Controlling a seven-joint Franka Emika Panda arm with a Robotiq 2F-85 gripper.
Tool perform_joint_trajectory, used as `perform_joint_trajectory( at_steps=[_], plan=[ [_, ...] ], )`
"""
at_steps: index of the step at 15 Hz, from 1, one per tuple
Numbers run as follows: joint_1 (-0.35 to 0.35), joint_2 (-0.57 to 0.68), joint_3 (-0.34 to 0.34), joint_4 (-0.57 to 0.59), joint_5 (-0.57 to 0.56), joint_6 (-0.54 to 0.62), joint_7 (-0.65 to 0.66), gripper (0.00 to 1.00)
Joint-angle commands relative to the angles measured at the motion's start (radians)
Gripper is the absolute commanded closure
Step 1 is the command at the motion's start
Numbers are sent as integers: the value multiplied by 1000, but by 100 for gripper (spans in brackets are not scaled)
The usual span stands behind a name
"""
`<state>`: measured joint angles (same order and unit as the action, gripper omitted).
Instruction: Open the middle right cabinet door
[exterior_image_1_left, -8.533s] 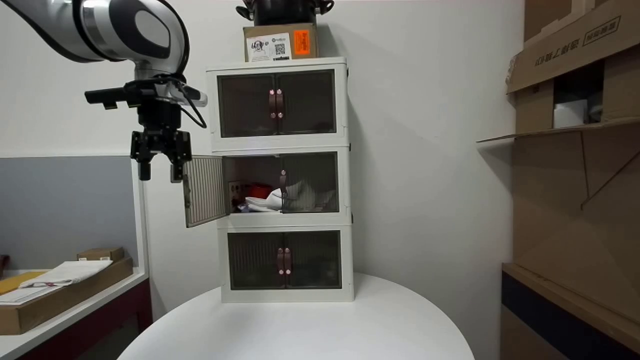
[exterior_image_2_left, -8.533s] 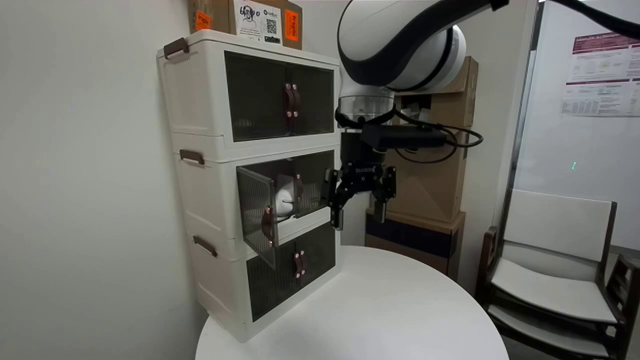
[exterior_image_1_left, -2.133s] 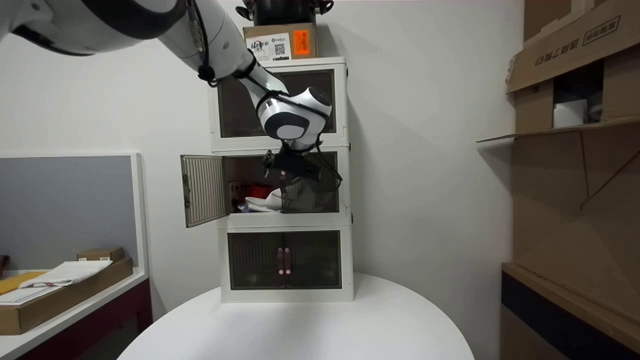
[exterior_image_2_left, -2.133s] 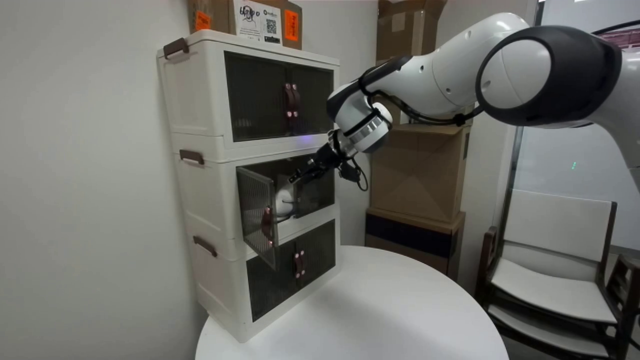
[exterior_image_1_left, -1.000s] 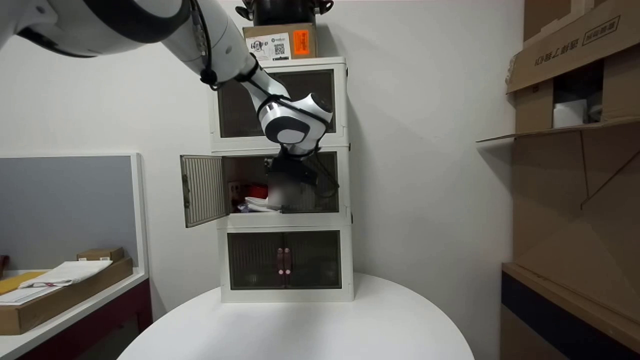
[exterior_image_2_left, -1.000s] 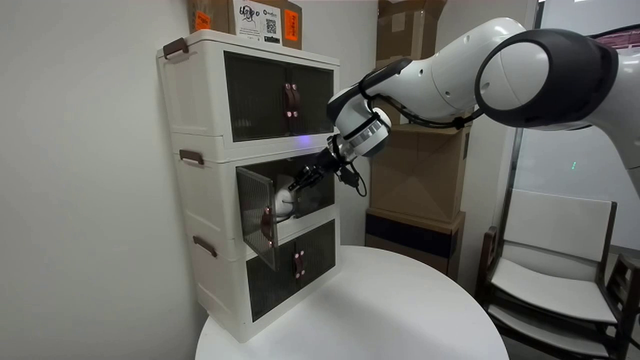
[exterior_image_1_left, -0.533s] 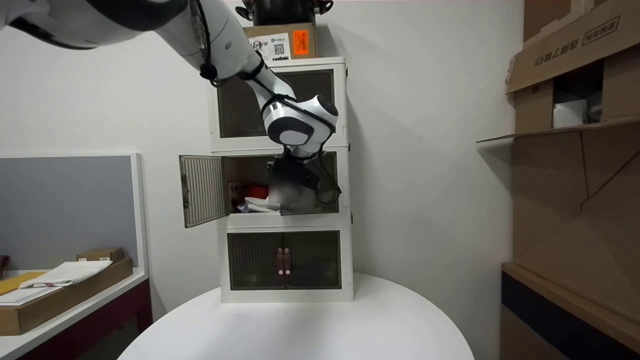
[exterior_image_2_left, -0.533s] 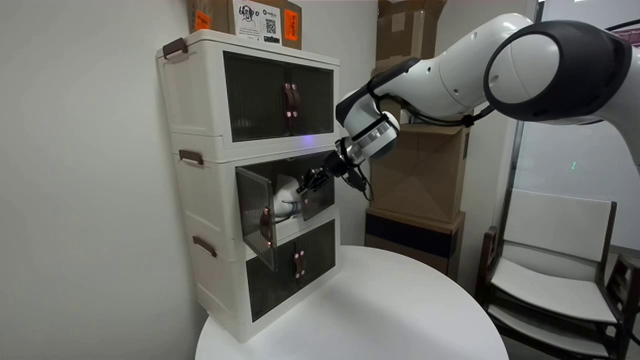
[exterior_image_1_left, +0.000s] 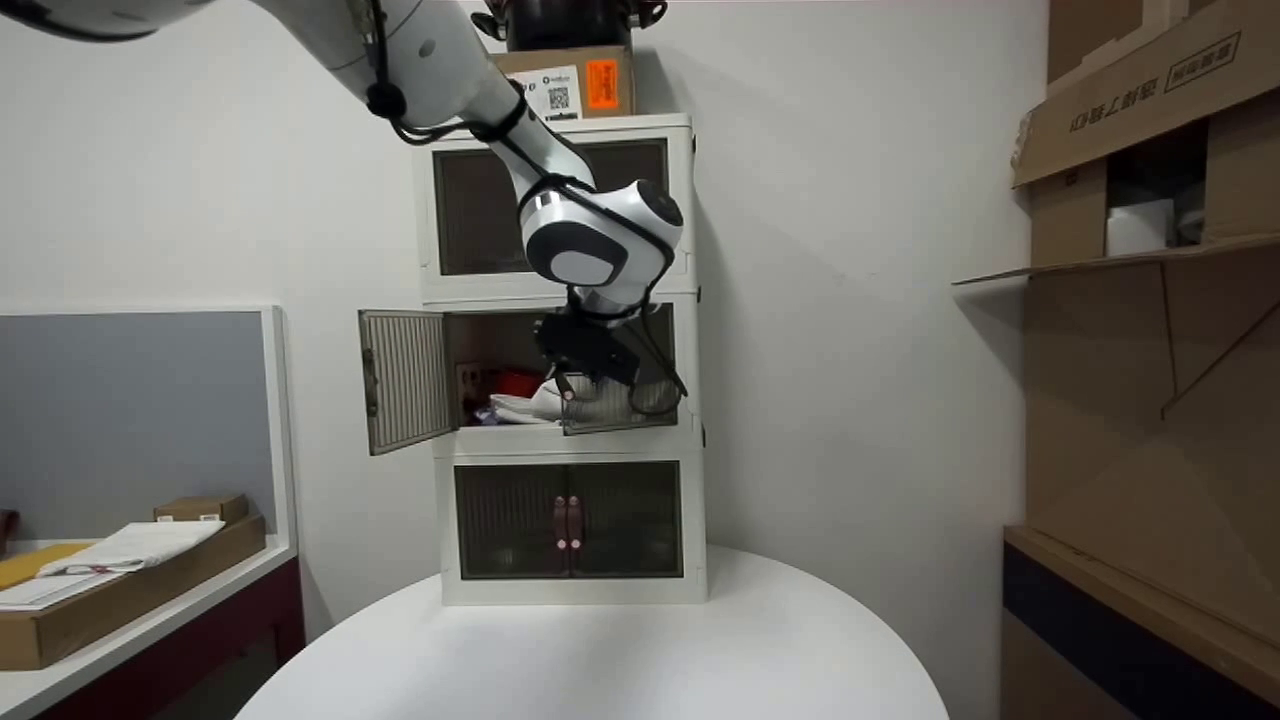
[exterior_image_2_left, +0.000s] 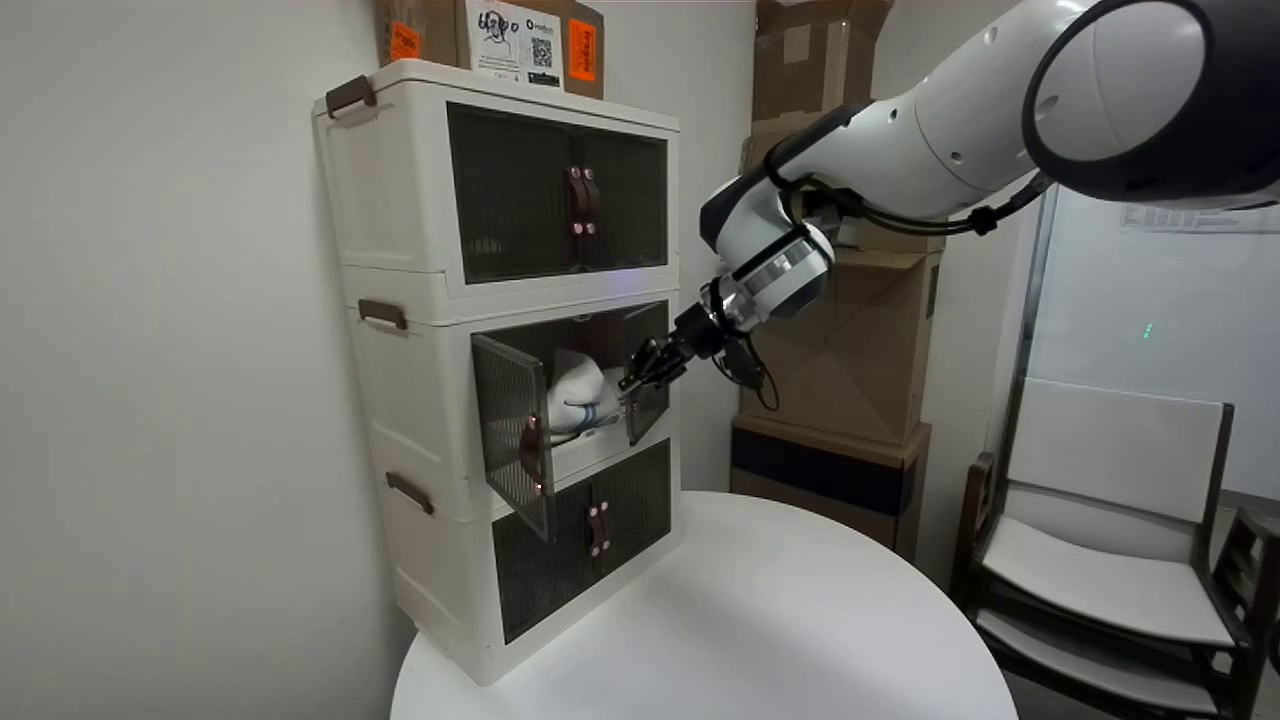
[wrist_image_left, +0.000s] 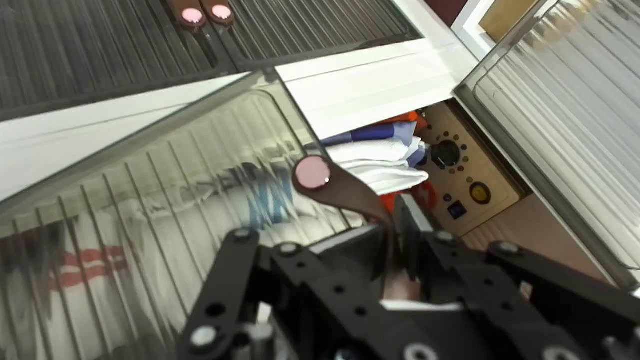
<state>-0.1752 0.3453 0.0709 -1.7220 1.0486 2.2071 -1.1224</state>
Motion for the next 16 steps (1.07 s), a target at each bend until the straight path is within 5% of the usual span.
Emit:
perform_joint_trajectory(
  at_steps=[1,8,16],
  plan=[
    [23,-94,-28,-128,9,9,-35,57],
    [45,-142,-48,-168,-10,31,-65,4],
    [61,-180,-71,-208,-21,84,13,0]
  ],
)
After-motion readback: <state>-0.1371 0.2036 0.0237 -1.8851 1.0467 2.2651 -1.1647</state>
